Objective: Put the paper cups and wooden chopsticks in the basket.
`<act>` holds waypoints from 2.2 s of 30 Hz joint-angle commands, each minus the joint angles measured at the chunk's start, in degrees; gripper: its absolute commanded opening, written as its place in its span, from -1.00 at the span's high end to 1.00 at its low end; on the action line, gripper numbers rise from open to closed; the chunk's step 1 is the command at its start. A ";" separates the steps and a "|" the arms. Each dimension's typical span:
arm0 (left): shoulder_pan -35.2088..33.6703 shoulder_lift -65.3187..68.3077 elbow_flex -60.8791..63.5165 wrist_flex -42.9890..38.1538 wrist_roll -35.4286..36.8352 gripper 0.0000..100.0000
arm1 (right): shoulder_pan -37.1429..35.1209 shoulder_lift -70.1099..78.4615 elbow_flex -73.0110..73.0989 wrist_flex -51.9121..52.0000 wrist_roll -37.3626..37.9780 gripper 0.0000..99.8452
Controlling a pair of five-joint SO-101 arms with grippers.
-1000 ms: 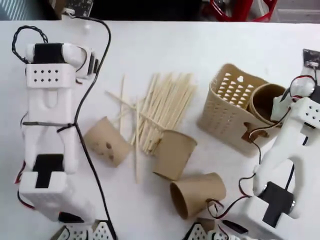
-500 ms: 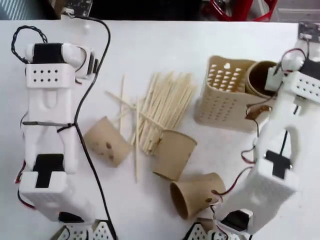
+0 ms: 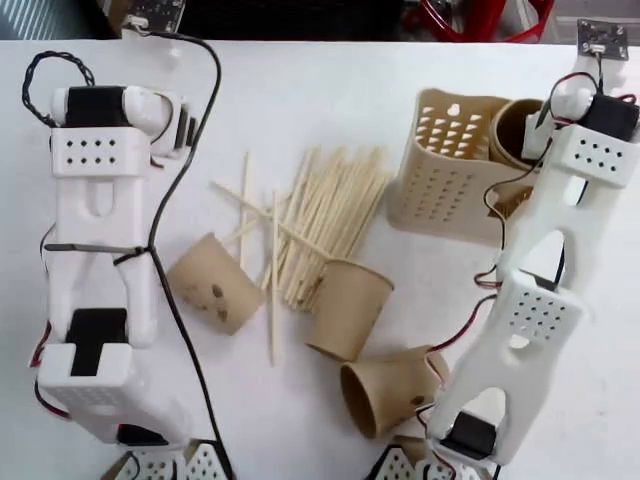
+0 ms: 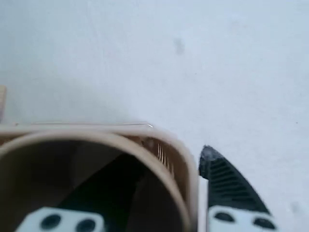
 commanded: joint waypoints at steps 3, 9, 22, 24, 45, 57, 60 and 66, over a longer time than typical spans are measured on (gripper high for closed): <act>-0.13 -2.15 -0.53 -0.79 0.26 0.71 | -0.40 -3.21 -7.03 1.89 0.44 0.48; -0.13 -2.07 -0.53 -0.79 0.26 0.71 | -0.40 -12.18 -0.62 1.89 0.44 0.51; 2.15 -2.42 -2.90 13.54 -7.56 0.70 | -4.09 -37.93 27.96 1.89 0.44 0.67; 2.59 -2.51 -3.96 18.64 -12.22 0.70 | -5.41 -43.03 35.69 1.80 0.53 0.72; -3.03 -14.55 29.45 10.73 -43.69 0.50 | -28.35 -69.58 90.20 -5.76 18.64 0.69; 1.45 -14.55 42.99 1.76 -51.16 0.51 | -22.55 -70.11 93.45 -7.25 18.99 0.69; 2.77 -14.55 43.52 1.49 -51.08 0.65 | -20.97 -69.85 93.63 -7.69 19.08 0.69; 4.26 -14.99 42.73 2.02 -50.99 0.96 | -17.89 -70.11 93.63 -7.69 19.08 0.69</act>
